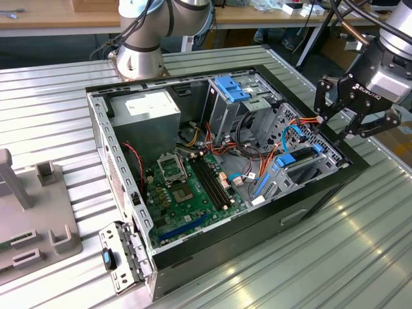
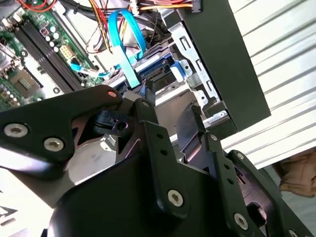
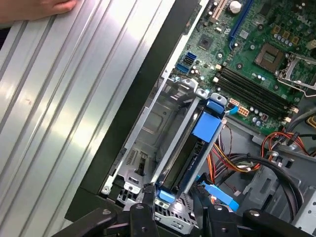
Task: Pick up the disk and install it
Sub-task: 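Insert the first disk wire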
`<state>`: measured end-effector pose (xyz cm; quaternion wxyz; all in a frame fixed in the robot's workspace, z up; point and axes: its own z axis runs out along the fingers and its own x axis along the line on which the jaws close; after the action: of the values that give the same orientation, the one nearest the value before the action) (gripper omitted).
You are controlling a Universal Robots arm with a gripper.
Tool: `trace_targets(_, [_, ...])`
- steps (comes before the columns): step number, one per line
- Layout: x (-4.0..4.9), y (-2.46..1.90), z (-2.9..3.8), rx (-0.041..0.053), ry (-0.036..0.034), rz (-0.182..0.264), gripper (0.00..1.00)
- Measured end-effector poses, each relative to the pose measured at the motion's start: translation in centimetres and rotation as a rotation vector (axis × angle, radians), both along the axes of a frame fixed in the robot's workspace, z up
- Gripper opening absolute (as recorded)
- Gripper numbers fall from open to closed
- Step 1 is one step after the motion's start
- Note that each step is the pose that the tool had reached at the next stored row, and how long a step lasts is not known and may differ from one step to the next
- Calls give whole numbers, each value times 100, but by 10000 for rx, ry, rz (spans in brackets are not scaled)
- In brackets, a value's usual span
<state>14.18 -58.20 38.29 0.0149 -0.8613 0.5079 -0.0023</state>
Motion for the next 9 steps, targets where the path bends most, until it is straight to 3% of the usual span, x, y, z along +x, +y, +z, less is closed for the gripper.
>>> trace_targets(4, [0, 0, 0, 0, 0, 1199, 44])
trace_targets(9, [0, 0, 0, -3, 0, 1362, 44])
